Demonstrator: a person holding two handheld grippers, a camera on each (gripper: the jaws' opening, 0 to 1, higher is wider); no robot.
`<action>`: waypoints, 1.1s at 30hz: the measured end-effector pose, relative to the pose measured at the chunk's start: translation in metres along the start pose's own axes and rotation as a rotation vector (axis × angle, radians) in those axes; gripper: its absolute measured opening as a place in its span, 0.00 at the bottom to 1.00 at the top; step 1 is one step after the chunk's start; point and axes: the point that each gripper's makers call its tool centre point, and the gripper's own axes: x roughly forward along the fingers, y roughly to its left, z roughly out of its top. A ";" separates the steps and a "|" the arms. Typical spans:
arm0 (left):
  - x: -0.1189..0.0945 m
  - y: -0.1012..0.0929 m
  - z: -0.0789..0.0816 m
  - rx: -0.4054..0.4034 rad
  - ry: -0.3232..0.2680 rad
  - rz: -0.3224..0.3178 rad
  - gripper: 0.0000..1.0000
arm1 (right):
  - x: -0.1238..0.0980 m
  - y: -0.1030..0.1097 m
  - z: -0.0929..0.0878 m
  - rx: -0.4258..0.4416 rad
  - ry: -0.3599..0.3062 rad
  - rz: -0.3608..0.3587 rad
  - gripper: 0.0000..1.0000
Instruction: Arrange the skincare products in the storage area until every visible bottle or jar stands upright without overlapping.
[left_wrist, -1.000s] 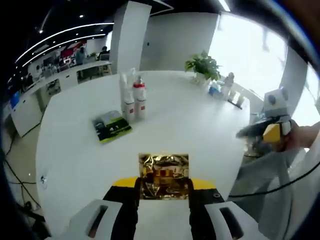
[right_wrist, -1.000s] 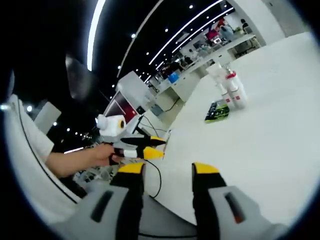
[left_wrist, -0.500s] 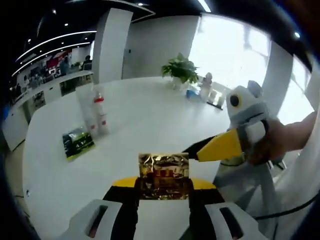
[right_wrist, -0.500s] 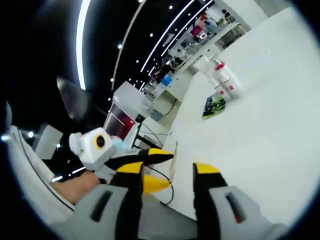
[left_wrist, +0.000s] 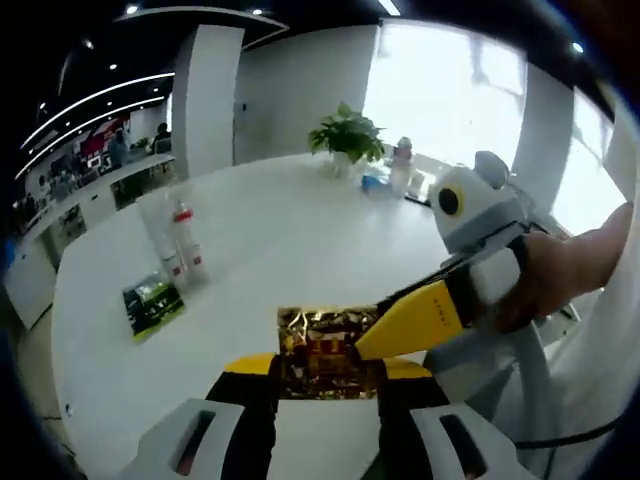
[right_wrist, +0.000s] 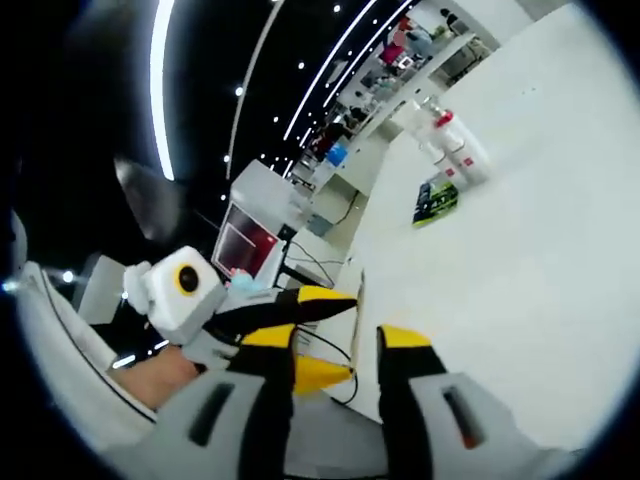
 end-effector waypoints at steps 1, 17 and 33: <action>0.000 0.000 0.001 0.006 0.001 0.001 0.40 | 0.000 0.000 -0.001 0.000 0.003 0.000 0.30; 0.001 -0.019 0.001 0.077 0.026 -0.016 0.40 | 0.003 -0.011 0.002 0.057 -0.001 -0.023 0.15; -0.016 -0.011 -0.012 0.055 0.040 -0.004 0.45 | 0.018 -0.004 -0.009 0.021 0.098 0.030 0.02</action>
